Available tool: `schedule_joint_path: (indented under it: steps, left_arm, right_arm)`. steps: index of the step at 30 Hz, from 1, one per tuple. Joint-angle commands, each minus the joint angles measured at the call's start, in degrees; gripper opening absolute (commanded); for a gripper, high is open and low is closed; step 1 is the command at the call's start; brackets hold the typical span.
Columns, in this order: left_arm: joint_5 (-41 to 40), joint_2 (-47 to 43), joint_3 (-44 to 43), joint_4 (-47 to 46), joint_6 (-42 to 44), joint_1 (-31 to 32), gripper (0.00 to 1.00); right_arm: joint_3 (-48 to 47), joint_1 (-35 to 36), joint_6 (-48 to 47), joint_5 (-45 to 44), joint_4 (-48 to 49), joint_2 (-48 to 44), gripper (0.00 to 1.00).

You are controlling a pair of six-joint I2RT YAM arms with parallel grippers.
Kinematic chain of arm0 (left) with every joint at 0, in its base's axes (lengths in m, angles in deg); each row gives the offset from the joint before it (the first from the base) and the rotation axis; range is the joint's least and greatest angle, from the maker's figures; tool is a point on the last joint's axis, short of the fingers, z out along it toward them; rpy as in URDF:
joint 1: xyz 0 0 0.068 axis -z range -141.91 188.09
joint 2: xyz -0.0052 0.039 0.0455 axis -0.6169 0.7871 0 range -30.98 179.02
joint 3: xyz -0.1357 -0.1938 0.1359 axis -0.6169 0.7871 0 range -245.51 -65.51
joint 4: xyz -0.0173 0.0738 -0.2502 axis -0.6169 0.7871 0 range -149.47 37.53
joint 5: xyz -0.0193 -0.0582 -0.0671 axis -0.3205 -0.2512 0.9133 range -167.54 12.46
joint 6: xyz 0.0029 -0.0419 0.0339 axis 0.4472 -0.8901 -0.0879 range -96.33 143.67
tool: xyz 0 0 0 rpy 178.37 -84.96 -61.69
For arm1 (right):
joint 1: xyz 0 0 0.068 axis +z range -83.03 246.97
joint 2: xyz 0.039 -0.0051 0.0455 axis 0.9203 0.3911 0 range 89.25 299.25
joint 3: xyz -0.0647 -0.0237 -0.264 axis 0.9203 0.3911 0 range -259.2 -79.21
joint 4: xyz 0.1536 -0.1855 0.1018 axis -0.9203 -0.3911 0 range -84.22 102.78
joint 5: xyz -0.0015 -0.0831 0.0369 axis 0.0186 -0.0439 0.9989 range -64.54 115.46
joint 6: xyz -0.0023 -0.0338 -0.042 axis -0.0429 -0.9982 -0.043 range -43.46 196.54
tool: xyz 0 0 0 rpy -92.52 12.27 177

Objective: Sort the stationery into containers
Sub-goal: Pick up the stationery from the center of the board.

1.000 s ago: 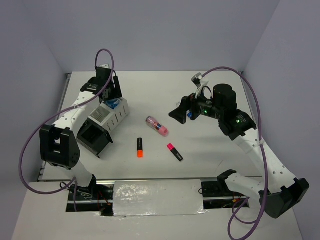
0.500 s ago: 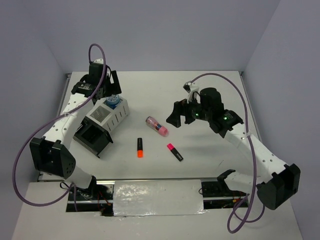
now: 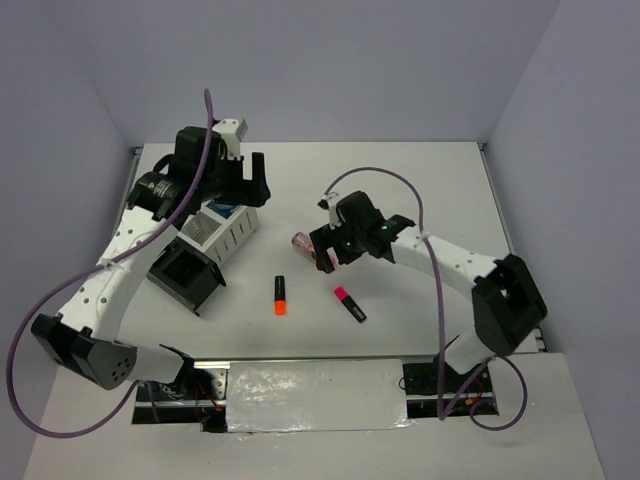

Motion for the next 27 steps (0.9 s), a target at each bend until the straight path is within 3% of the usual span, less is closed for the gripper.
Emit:
schedule_joint_path:
  steps: [1, 12, 20, 24, 27]
  left_arm:
    - [5.58, -3.79, -0.08, 2.13, 1.80, -0.38, 0.99]
    - [13.14, -11.08, 6.69, 1.52, 2.07, -0.38, 0.99]
    - [12.80, -12.49, 7.22, 2.75, 3.39, -0.46, 0.99]
    - [12.44, -12.14, 7.22, 2.31, 3.04, -0.46, 0.99]
    - [12.88, -11.70, 7.05, 1.78, 2.95, -0.46, 0.99]
  right_arm:
    - [-5.72, 0.04, -4.56, -3.01, 1.71, 6.43, 0.91]
    - [-16.54, 0.12, -10.72, -4.07, -0.57, 21.22, 0.87]
    - [-15.14, 2.06, -11.15, -5.38, -1.54, 25.36, 0.74]
    - [-14.52, 3.38, -10.72, -9.78, -2.15, 27.02, 0.54]
    - [-15.05, 3.38, -10.02, -11.71, -2.42, 27.21, 0.26]
